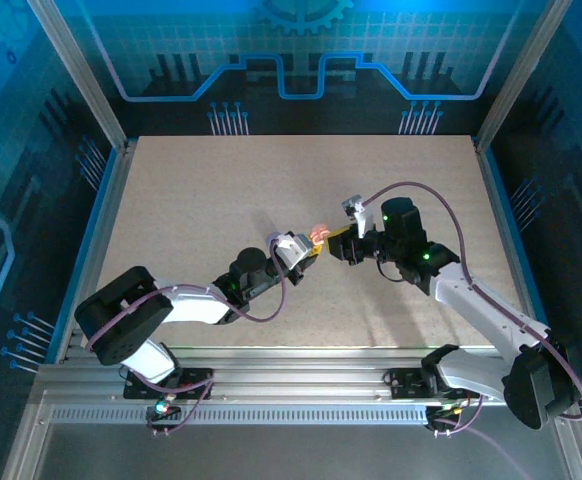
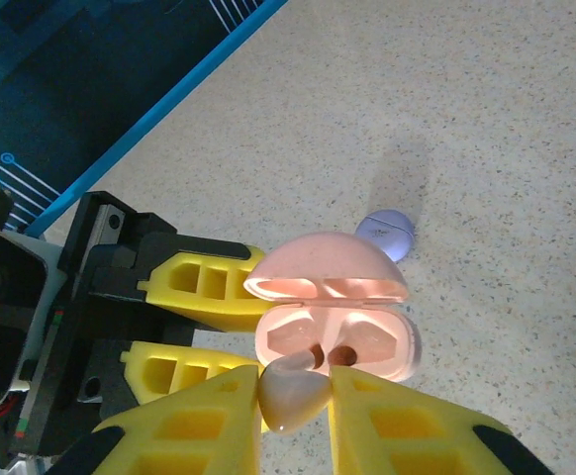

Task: Insert wireless bluetooth earbuds into charging case

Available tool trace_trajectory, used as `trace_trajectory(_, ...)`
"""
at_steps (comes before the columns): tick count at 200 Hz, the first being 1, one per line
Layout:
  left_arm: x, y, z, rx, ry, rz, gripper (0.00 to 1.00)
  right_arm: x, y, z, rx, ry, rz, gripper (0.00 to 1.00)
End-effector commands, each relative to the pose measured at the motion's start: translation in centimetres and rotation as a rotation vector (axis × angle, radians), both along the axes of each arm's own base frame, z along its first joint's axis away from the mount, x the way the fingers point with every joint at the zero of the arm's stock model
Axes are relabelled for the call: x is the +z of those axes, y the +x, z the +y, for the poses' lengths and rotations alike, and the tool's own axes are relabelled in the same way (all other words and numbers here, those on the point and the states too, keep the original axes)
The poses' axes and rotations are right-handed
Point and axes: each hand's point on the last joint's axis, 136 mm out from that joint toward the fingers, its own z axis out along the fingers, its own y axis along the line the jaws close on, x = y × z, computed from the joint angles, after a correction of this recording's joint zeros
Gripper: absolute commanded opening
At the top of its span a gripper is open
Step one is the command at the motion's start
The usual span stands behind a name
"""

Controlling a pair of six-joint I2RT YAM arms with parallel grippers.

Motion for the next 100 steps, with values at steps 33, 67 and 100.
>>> trace_trajectory(33, 1.67, -0.75, -0.02, -0.014, -0.017, -0.054, 0.12, 0.16, 0.92, -0.43, -0.021, -0.028, -0.009, 0.23)
trace_trajectory(67, 1.95, -0.81, -0.13, -0.017, -0.018, -0.062, 0.13, 0.01, 1.10, -0.37, -0.021, -0.034, -0.004, 0.23)
trace_trajectory(100, 2.11, -0.77, -0.21, -0.018, -0.016, -0.070, 0.13, -0.27, 1.19, -0.32, -0.018, -0.046, 0.009, 0.27)
